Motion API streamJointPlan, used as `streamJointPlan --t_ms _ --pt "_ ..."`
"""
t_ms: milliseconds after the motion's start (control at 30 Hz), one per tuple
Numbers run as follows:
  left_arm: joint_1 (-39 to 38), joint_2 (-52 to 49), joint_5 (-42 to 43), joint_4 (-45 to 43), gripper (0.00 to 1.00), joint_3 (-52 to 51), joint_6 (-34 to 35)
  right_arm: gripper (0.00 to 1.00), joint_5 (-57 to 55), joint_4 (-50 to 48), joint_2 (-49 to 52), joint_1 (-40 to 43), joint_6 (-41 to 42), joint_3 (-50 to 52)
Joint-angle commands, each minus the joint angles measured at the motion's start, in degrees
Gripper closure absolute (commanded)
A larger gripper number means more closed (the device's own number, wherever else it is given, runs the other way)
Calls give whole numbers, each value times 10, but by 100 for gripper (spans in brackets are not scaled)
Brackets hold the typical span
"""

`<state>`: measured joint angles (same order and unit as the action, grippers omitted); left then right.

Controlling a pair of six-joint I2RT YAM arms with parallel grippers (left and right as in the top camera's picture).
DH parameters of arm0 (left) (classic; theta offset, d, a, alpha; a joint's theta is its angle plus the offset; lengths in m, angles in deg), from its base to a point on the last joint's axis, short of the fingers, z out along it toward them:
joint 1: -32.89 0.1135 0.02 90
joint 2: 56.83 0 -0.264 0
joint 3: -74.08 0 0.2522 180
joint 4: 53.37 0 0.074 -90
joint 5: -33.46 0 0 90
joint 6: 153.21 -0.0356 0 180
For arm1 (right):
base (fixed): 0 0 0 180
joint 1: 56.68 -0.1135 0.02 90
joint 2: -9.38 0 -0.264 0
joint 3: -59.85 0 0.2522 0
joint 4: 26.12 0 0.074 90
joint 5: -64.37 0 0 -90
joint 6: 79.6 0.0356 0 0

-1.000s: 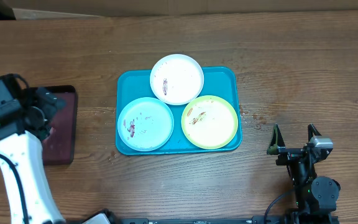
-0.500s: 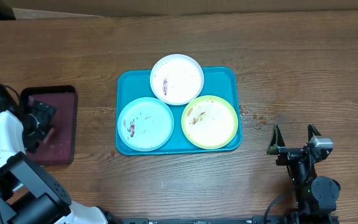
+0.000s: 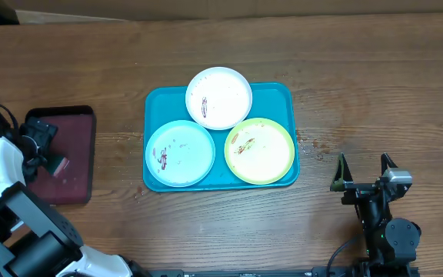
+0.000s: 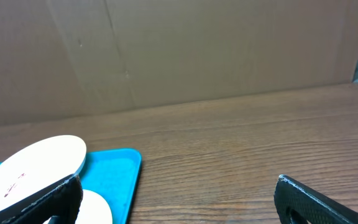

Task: Clean dirty plates on tray and stack at the side
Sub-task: 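Move the left gripper over the maroon basin toward the green sponge, then lower the left gripper and grasp the green sponge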

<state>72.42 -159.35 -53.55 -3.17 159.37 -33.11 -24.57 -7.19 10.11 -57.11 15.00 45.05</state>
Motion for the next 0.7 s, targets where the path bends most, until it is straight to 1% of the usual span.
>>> streamJointPlan --t_ms 0,100,200,300,367,400,467,533,567,633,667 --pt "2 -29 -28 -7 0 14 -23 0 -4 -3 -4 -3 -2 6" --pt "3 -51 -63 -12 0 14 -23 0 -4 -3 -4 -3 -2 6" --pt "3 -77 -59 -14 0 14 -23 0 -4 -3 -4 -3 -2 6" --pt "2 -99 -55 -10 7 14 -23 0 -4 -3 -4 -3 -2 6" --pt "2 -108 -55 -10 15 14 -23 0 -4 -3 -4 -3 -2 6" --pt "2 -110 -56 -10 21 14 -23 0 -4 -3 -4 -3 -2 6" --pt "4 -110 -58 -12 28 14 -23 0 -4 -3 -4 -3 -2 6" --pt "4 -109 -64 -14 40 14 -23 0 -4 -3 -4 -3 -2 6" --pt "4 -109 -66 -14 44 14 -23 0 -4 -3 -4 -3 -2 6" --pt "4 -109 -71 -14 56 14 -23 0 -4 -3 -4 -3 -2 6" --pt "4 -109 -71 -14 69 14 -27 0 -4 -3 -4 -3 -2 6"
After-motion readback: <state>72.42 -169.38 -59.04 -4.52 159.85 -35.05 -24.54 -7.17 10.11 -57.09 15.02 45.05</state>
